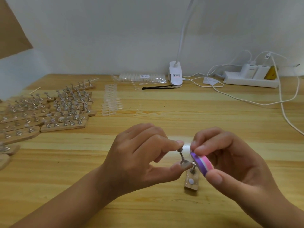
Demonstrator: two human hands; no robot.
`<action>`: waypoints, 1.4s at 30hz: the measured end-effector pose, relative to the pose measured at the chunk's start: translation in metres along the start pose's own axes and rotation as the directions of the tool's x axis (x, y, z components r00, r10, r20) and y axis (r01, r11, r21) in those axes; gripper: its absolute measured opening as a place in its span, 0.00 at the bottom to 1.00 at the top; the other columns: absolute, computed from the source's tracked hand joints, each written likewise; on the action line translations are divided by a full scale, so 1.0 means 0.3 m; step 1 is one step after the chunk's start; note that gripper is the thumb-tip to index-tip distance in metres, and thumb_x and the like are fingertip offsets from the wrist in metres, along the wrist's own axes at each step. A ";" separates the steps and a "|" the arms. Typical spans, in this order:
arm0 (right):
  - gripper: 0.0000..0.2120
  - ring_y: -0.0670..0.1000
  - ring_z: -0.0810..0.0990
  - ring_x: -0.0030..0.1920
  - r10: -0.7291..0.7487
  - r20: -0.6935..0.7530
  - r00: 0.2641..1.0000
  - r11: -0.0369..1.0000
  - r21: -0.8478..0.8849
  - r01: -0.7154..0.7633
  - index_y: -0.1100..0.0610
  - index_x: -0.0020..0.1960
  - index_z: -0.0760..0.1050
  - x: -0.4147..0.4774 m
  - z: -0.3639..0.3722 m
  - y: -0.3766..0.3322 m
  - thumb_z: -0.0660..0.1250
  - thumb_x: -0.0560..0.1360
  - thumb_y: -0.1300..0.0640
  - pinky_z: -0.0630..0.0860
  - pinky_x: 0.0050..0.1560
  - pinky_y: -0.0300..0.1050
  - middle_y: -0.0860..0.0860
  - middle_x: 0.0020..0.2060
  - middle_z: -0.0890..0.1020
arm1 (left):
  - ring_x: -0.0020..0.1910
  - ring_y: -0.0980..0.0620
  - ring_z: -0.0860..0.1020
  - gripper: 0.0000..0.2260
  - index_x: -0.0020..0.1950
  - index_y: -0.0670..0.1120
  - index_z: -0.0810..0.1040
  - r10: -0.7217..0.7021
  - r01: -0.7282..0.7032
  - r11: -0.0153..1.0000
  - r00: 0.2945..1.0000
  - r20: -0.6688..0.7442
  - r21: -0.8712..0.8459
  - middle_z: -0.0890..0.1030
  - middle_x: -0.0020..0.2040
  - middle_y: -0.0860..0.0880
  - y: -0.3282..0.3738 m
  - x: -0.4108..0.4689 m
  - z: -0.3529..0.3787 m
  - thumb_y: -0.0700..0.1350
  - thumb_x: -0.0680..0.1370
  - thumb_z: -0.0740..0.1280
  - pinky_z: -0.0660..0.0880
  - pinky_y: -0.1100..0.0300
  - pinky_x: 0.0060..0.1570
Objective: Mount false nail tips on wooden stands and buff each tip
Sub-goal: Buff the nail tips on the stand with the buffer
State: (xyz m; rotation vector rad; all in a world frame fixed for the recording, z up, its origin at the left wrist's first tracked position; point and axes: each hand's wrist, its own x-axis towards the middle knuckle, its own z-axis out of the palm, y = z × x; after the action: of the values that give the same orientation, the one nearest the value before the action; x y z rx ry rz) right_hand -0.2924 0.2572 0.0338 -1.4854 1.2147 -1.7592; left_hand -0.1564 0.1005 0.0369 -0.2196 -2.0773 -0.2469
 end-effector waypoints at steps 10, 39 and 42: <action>0.16 0.49 0.81 0.48 0.092 -0.046 0.995 0.996 0.004 -0.092 0.52 0.49 0.80 -0.002 0.004 0.006 0.75 0.69 0.42 0.78 0.47 0.39 0.50 0.48 0.80 | 0.34 0.58 0.68 0.13 0.50 0.44 0.75 0.010 -0.010 1.000 1.000 -0.004 0.022 0.73 0.28 0.50 -0.002 -0.002 -0.003 0.48 0.74 0.75 0.65 0.70 0.43; 0.13 0.49 0.80 0.49 0.031 -0.131 0.991 0.995 0.103 -0.018 0.53 0.49 0.79 -0.005 0.015 0.016 0.75 0.71 0.45 0.77 0.46 0.40 0.52 0.49 0.80 | 0.33 0.57 0.68 0.13 0.50 0.43 0.75 0.016 -0.016 1.000 1.000 -0.020 0.007 0.74 0.28 0.48 0.009 0.009 -0.014 0.49 0.74 0.74 0.68 0.66 0.36; 0.16 0.50 0.80 0.47 0.085 -0.097 0.992 0.989 0.125 -0.073 0.55 0.49 0.78 -0.004 0.029 0.017 0.75 0.71 0.44 0.77 0.45 0.41 0.53 0.49 0.80 | 0.33 0.57 0.68 0.13 0.50 0.44 0.75 0.022 -0.022 1.000 1.000 -0.010 0.006 0.74 0.28 0.49 0.009 0.006 -0.012 0.49 0.74 0.74 0.67 0.67 0.37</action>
State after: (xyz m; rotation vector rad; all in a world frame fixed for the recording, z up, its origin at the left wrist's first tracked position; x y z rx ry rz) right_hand -0.2845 0.2535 0.0288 -1.2748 1.1774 -1.8408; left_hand -0.1536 0.1022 0.0404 -0.2369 -2.0643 -0.2284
